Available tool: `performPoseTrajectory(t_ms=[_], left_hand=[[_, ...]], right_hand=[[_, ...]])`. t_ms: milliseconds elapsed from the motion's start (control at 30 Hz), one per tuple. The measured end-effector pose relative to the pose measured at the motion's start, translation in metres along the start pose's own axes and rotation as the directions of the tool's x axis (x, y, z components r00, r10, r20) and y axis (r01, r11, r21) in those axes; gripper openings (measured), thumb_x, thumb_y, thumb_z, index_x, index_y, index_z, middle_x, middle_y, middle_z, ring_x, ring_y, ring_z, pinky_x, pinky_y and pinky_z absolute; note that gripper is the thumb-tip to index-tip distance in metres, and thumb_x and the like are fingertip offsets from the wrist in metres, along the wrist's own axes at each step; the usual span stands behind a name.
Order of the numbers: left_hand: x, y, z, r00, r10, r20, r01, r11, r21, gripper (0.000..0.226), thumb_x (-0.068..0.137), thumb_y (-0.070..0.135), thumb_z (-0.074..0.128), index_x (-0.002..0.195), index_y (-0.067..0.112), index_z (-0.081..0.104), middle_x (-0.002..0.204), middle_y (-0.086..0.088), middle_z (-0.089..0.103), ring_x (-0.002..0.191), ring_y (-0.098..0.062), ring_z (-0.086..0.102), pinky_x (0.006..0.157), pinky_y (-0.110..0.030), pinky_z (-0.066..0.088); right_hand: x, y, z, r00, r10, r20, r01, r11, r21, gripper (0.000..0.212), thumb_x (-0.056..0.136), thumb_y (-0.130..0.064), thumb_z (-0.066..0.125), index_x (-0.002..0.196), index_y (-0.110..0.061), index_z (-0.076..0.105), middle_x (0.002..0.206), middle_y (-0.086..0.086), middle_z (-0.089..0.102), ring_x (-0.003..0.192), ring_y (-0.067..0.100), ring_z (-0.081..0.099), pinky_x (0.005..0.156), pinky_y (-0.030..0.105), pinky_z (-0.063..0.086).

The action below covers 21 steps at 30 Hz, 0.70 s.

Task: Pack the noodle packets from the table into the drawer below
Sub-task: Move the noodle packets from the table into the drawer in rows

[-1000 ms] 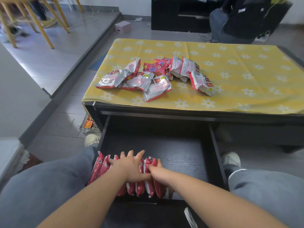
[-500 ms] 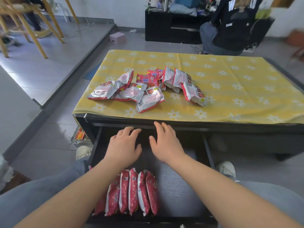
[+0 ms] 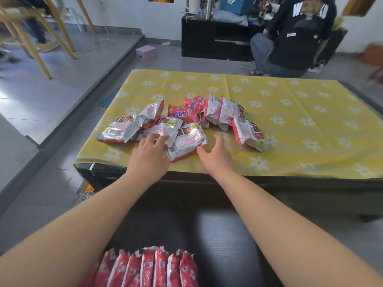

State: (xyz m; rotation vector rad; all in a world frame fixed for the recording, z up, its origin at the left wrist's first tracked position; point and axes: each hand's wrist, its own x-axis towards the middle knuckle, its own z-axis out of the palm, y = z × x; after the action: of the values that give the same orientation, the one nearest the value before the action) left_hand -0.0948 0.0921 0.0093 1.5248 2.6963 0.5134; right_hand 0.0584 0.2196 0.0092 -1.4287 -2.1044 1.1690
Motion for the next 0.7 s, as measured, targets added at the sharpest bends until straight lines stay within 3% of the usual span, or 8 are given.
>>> performPoseTrajectory(t_ms=[133,267,367,500,633,700], left_hand=[[0.035,-0.014,0.007,0.999,-0.034,0.022,0.032,0.995,0.098,0.073,0.090,0.019,0.061,0.157,0.022,0.032,0.159,-0.010,0.039,0.144,-0.036,0.039,0.110,-0.053,0.042],[0.056,-0.024,0.015,0.994,-0.082,0.079,0.065,0.980,0.190,0.074,0.090,0.024,0.061,0.157,0.022,0.027,0.156,-0.008,0.042,0.141,-0.036,0.042,0.108,-0.054,0.041],[0.063,-0.027,0.022,0.992,-0.100,0.071,0.086,0.981,0.175,0.060,0.094,0.024,0.056,0.150,0.022,0.036,0.149,-0.008,0.048,0.134,-0.038,0.046,0.104,-0.055,0.044],[0.065,-0.031,0.023,0.993,-0.115,0.003,0.115,0.991,0.069,0.051,0.099,0.023,0.046,0.150,0.028,0.047,0.150,-0.004,0.053,0.132,-0.038,0.047,0.102,-0.054,0.044],[0.058,-0.027,0.015,0.989,-0.133,-0.067,0.120,0.978,-0.171,0.047,0.102,0.031,0.045,0.147,0.024,0.055,0.145,-0.005,0.057,0.124,-0.035,0.056,0.096,-0.047,0.050],[0.053,-0.022,0.007,0.985,-0.146,-0.091,0.114,0.951,-0.286,0.043,0.101,0.032,0.045,0.138,0.019,0.062,0.130,-0.004,0.061,0.112,-0.029,0.058,0.088,-0.041,0.048]], right_hand=[[0.026,-0.005,0.006,0.999,0.019,0.029,-0.020,1.000,0.019,0.085,0.096,-0.046,0.066,0.164,-0.022,0.021,0.154,0.006,0.051,0.091,0.015,0.061,0.071,0.025,0.044],[0.040,-0.013,0.013,0.993,0.081,0.090,-0.093,0.985,0.144,0.091,0.091,-0.045,0.074,0.163,-0.024,0.023,0.159,0.005,0.047,0.128,0.031,0.060,0.102,0.047,0.055],[0.046,-0.016,0.021,0.990,0.110,0.082,-0.129,0.951,0.280,0.084,0.087,-0.038,0.081,0.157,-0.023,0.037,0.148,0.002,0.056,0.127,0.026,0.060,0.105,0.050,0.054],[0.048,-0.022,0.032,0.979,0.162,0.120,-0.201,0.843,0.499,0.038,0.092,-0.026,0.075,0.128,-0.020,0.064,0.126,0.005,0.072,0.105,0.024,0.070,0.091,0.043,0.060],[0.035,-0.028,0.035,0.978,0.183,0.099,-0.207,0.806,0.555,0.042,0.104,-0.041,0.056,0.142,-0.024,0.062,0.127,0.002,0.073,0.117,0.030,0.069,0.102,0.053,0.057],[0.026,-0.028,0.028,0.980,0.184,0.072,-0.191,0.790,0.582,0.041,0.106,-0.045,0.051,0.141,-0.027,0.062,0.126,0.003,0.073,0.117,0.029,0.069,0.101,0.054,0.057]])
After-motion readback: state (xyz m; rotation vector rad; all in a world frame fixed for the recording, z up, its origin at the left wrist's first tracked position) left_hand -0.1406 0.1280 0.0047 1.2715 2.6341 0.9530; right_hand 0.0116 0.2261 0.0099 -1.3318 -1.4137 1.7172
